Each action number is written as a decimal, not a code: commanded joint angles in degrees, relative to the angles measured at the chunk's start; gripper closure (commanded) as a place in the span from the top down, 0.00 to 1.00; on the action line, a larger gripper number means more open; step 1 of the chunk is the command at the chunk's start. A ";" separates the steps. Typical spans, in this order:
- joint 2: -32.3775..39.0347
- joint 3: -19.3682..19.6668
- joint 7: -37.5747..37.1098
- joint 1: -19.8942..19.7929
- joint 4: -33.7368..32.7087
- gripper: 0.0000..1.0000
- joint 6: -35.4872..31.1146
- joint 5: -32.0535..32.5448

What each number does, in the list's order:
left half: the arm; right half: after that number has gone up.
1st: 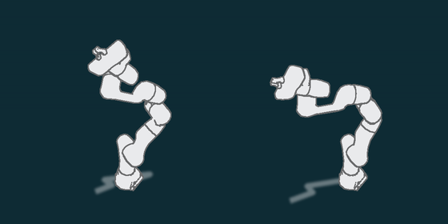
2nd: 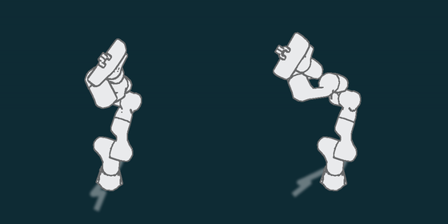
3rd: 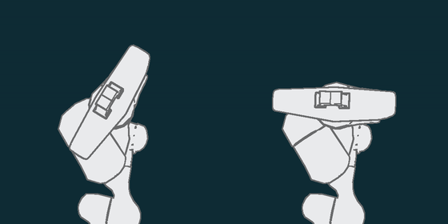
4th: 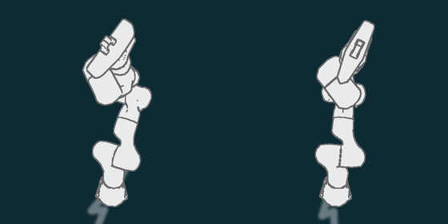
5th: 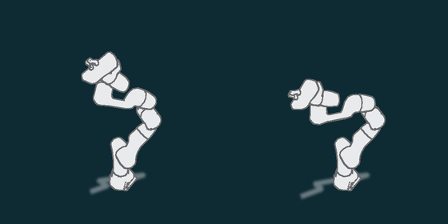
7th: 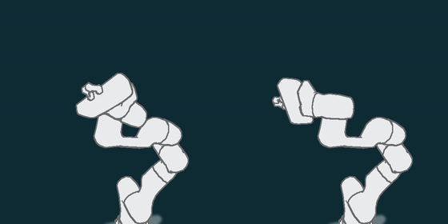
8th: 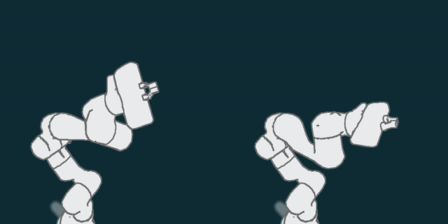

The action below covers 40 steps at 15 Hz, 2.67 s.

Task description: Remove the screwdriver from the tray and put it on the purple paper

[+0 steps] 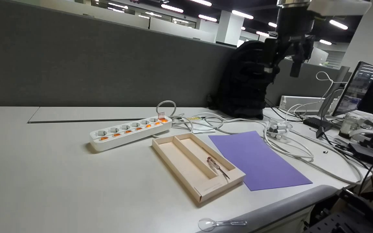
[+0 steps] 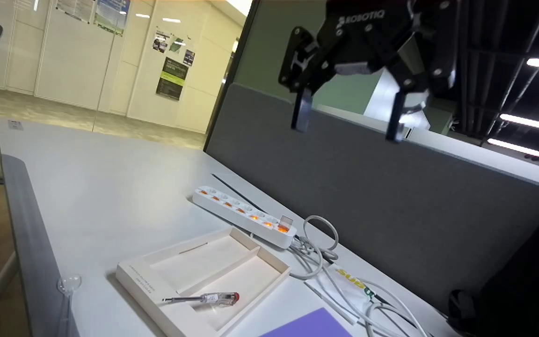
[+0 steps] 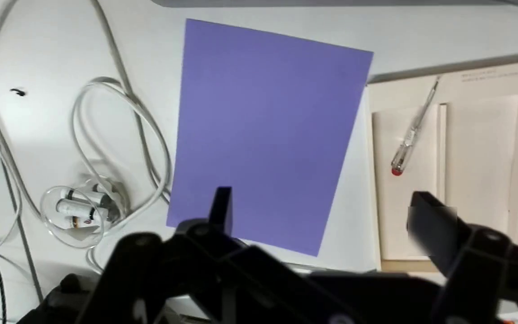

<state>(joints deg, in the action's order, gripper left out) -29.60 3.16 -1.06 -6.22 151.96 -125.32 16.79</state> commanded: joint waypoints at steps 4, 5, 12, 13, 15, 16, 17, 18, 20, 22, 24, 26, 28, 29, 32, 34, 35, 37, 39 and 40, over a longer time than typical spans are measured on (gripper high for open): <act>6.03 -3.65 -5.48 2.63 5.71 1.00 -6.78 -7.76; 7.66 -3.71 -4.27 3.84 5.78 1.00 -6.34 -9.90; 11.40 -4.34 -2.81 5.87 5.69 1.00 -5.91 -12.62; 11.43 -4.32 -2.70 5.86 5.59 1.00 -5.86 -12.64; 11.76 -5.08 -5.19 5.51 6.09 1.00 -8.08 -11.83; 12.76 -5.43 -6.81 5.46 6.54 1.00 -10.91 -11.96; 14.06 -5.92 -8.51 5.31 6.93 1.00 -13.89 -11.77; 15.97 -6.44 -10.51 4.92 7.01 1.00 -16.93 -11.39; 20.05 -7.02 -13.00 4.67 6.63 1.00 -21.46 -11.35; 24.30 -7.37 -15.65 4.53 5.89 1.00 -25.48 -10.77; 28.53 -7.18 -17.92 4.73 4.92 1.00 -28.58 -10.11; 32.33 -6.48 -19.15 5.49 3.89 1.00 -30.81 -10.09; 35.80 -5.77 -19.66 6.48 2.86 1.00 -32.18 -10.20; 37.22 -5.38 -19.72 6.99 2.35 1.00 -32.59 -10.34; 41.10 -4.37 -18.40 8.28 0.87 1.00 -32.90 -11.67; 43.01 -3.88 -17.53 8.97 -0.01 1.00 -32.77 -12.39; 43.77 -3.65 -17.31 9.31 -0.40 1.00 -32.59 -12.59; 45.07 -3.36 -16.92 9.84 -1.06 1.00 -32.29 -13.19; 46.11 -2.74 -17.09 10.57 -1.54 1.00 -32.23 -13.11; 46.51 -2.57 -16.98 10.78 -1.72 0.75 -32.20 -13.21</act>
<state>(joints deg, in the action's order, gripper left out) 15.42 -0.79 -17.84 2.99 151.70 -158.06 4.35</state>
